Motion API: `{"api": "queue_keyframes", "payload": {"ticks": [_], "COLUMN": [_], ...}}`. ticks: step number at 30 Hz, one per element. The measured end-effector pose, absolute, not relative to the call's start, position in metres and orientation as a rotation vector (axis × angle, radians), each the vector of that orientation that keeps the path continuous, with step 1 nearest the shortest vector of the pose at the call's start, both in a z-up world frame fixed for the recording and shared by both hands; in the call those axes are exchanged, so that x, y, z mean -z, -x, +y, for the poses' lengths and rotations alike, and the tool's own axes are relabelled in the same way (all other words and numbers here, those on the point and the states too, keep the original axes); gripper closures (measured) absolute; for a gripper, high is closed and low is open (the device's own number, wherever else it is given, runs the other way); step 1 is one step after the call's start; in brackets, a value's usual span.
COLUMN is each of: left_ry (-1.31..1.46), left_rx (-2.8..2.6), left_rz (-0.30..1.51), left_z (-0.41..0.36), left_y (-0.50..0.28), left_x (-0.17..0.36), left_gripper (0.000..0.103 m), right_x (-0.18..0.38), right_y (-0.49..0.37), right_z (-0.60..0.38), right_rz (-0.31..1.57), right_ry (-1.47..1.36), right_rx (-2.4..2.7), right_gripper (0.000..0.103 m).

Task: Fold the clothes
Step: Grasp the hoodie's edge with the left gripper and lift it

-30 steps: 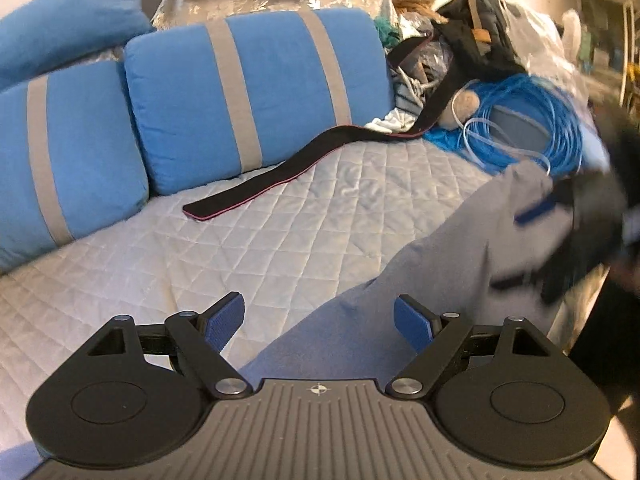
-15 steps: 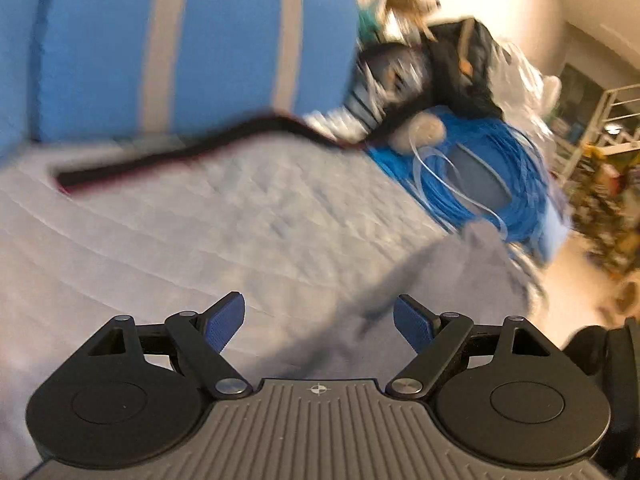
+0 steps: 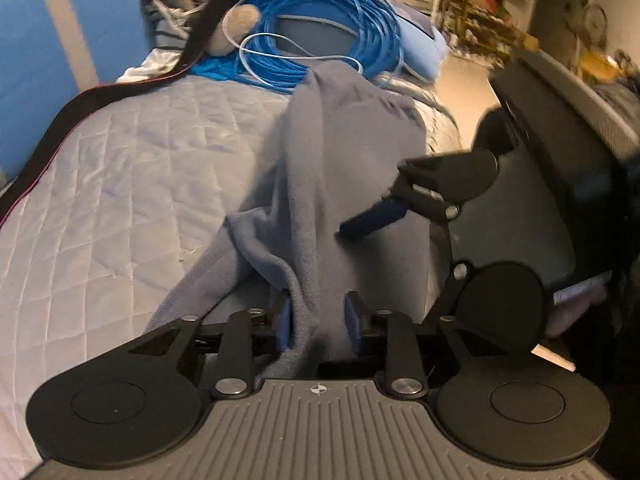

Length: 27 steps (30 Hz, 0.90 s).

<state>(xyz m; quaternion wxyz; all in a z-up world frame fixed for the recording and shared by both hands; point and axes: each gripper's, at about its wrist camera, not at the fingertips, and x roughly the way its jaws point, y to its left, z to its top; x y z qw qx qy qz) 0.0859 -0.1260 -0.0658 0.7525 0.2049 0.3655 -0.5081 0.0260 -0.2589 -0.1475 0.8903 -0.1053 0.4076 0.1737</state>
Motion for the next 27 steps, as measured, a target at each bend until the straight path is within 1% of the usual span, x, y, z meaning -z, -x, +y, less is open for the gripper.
{"api": "queue_keyframes", "payload": {"ticks": [1, 3, 5, 7, 14, 17, 19, 21, 22, 23, 24, 25, 26, 27], "left_ry": [-0.412, -0.341, -0.258, -0.139, 0.439, 0.657, 0.766, 0.802, 0.801, 0.801, 0.791, 0.765, 0.728, 0.690], "left_rx": [1.113, 1.120, 1.116, 1.093, 1.135, 1.143, 1.152, 1.143, 1.130, 1.117, 1.100, 1.081, 1.065, 1.050], "left_rz": [0.812, 0.840, 0.876, 0.942, 1.252, 1.279, 1.238, 1.167, 1.137, 1.107, 1.081, 1.065, 1.057, 1.050], "left_z": [-0.124, -0.121, -0.118, -0.118, -0.118, -0.121, -0.119, -0.115, -0.114, -0.113, -0.112, -0.110, -0.110, -0.109], "left_y": [-0.091, -0.100, -0.113, -0.134, -0.212, -0.231, -0.240, -0.245, -0.247, -0.248, -0.249, -0.250, -0.251, -0.251], "left_x": [0.066, 0.066, 0.067, 0.069, 0.111, 0.123, 0.124, 0.119, 0.116, 0.113, 0.110, 0.106, 0.103, 0.101], "left_gripper": [0.065, 0.044, 0.034, 0.031, 0.031, 0.032, 0.033, 0.044, 0.047, 0.055, 0.062, 0.066, 0.074, 0.078], "right_x": [0.148, 0.148, 0.148, 0.148, 0.148, 0.148, 0.148, 0.148, 0.148, 0.148, 0.148, 0.148, 0.148, 0.148], "right_y": [-0.026, -0.023, -0.023, -0.022, -0.023, -0.024, -0.024, -0.023, -0.023, -0.023, -0.023, -0.023, -0.023, -0.023], "right_z": [-0.259, -0.258, -0.258, -0.257, -0.256, -0.255, -0.255, -0.256, -0.256, -0.256, -0.256, -0.255, -0.255, -0.255], "right_rz": [0.844, 0.840, 0.839, 0.841, 0.846, 0.849, 0.849, 0.848, 0.848, 0.848, 0.848, 0.848, 0.848, 0.847], "right_ry": [0.219, 0.217, 0.217, 0.217, 0.219, 0.218, 0.217, 0.217, 0.217, 0.217, 0.217, 0.217, 0.217, 0.218], "right_rx": [-0.358, -0.355, -0.355, -0.353, -0.346, -0.345, -0.346, -0.348, -0.348, -0.348, -0.347, -0.346, -0.345, -0.344], "right_gripper": [0.000, 0.000, 0.000, 0.000, 0.000, 0.000, 0.000, 0.000, 0.000, 0.000, 0.000, 0.000, 0.000, 0.000]}}
